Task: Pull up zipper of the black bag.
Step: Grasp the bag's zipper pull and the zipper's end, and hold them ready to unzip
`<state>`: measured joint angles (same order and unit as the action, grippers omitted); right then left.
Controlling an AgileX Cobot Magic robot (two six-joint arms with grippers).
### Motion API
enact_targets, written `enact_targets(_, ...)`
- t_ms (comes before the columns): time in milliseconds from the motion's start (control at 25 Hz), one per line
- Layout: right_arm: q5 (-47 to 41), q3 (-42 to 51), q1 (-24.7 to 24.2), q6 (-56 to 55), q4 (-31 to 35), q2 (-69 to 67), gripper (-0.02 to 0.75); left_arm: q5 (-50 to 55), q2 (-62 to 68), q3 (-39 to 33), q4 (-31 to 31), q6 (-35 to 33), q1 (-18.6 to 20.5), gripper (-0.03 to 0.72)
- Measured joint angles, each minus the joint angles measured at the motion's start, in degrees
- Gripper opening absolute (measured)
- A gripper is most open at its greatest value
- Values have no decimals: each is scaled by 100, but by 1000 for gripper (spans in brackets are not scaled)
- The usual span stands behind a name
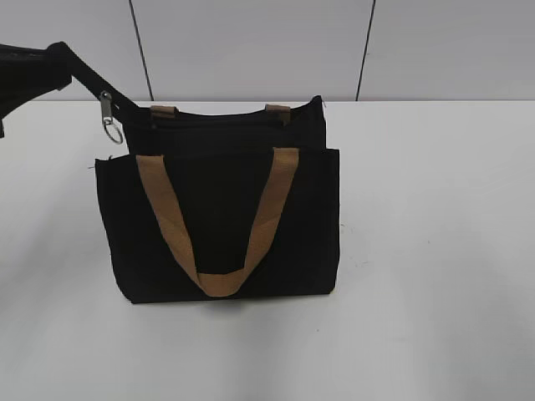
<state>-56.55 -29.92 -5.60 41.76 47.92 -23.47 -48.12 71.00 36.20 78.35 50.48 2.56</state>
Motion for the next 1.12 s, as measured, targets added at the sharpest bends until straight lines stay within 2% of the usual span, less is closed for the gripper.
enact_targets(280,85,0,0,1245,1031,-1129,402,2,0,0,4,0,0,22)
enact_targets(520,264,-5,0,2720,2509,-2297,402,14,0,0,4,0,0,22)
enact_targets(680,405,-39,81,3277,2855,-2903,402,100,0,0,4,0,0,22)
enact_targets(800,687,-320,580,3447,2885,-3268,402,164,0,0,4,0,0,22)
enact_targets(1120,1902,-1448,2456,3521,2931,-4797,402,303,0,0,-1,0,0,22)
